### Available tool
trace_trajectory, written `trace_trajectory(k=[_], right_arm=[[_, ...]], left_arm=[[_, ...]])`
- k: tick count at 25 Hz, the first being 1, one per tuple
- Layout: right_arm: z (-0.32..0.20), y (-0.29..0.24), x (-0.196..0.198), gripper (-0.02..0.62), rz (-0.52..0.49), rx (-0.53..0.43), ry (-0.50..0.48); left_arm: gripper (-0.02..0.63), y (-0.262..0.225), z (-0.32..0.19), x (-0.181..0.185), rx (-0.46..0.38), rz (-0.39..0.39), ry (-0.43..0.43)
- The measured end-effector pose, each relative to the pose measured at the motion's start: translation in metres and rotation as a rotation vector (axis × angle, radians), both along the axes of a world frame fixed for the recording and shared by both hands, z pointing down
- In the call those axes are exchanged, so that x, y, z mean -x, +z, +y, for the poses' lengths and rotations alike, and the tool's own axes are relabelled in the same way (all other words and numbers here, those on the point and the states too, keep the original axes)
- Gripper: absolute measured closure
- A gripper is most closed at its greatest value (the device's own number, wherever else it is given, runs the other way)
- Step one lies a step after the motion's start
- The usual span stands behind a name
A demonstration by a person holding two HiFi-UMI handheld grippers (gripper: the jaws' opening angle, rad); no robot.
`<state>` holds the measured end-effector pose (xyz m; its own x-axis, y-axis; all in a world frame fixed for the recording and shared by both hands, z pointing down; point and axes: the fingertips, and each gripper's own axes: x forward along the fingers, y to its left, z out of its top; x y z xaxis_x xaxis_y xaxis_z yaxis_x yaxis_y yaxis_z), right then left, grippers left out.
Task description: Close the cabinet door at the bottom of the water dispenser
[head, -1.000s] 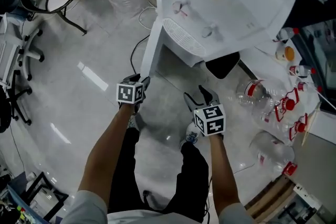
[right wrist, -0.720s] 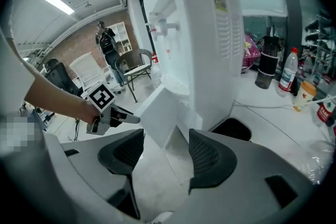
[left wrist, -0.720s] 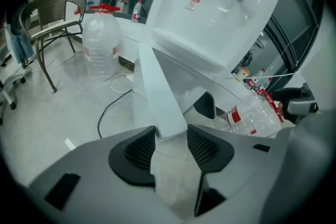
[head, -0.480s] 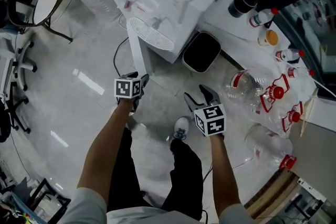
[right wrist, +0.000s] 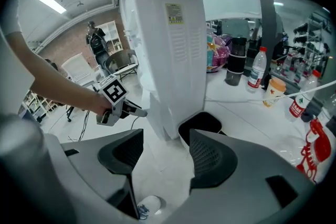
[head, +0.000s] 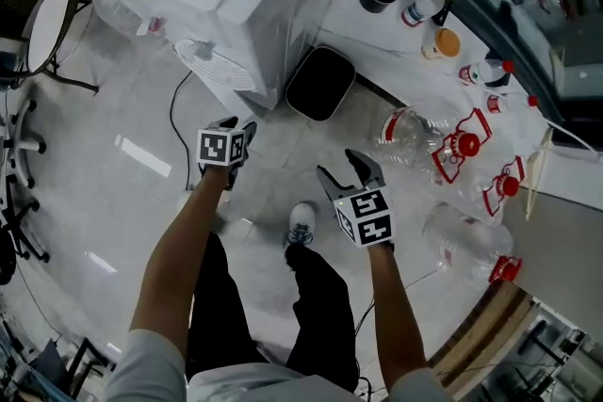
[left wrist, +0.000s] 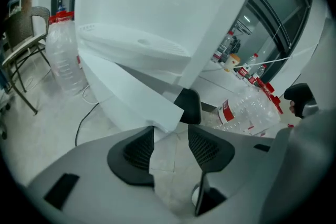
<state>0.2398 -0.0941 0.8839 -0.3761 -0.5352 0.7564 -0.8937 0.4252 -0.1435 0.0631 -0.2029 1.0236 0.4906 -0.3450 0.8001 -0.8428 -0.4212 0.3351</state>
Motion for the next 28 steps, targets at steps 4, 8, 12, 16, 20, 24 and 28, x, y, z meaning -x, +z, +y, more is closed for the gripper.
trace_trajectory(k=[4, 8, 12, 16, 20, 24, 28], right_arm=[[0.003, -0.002, -0.019, 0.313, -0.002, 0.001, 0.016], [0.006, -0.011, -0.032, 0.311, -0.001, 0.001, 0.021], [0.006, -0.045, -0.042, 0.313, 0.007, -0.028, 0.011], [-0.007, -0.102, -0.041, 0.313, -0.018, -0.070, -0.002], [-0.036, -0.186, -0.029, 0.335, -0.008, -0.154, -0.042], [-0.070, -0.294, -0.013, 0.414, -0.008, -0.287, -0.057], [-0.088, -0.406, 0.015, 0.506, -0.058, -0.413, -0.080]], left_arm=[[0.385, -0.009, -0.014, -0.036, -0.048, 0.013, 0.071], [0.385, -0.025, -0.011, -0.064, -0.073, 0.050, 0.148], [0.385, -0.053, 0.012, -0.060, -0.056, 0.050, 0.151], [0.412, -0.115, 0.029, -0.038, -0.082, 0.054, 0.115], [0.505, -0.214, 0.033, 0.002, -0.170, 0.059, 0.035], [0.555, -0.324, 0.027, 0.046, -0.323, 0.003, 0.088], [0.577, -0.456, 0.016, 0.091, -0.520, -0.024, 0.107]])
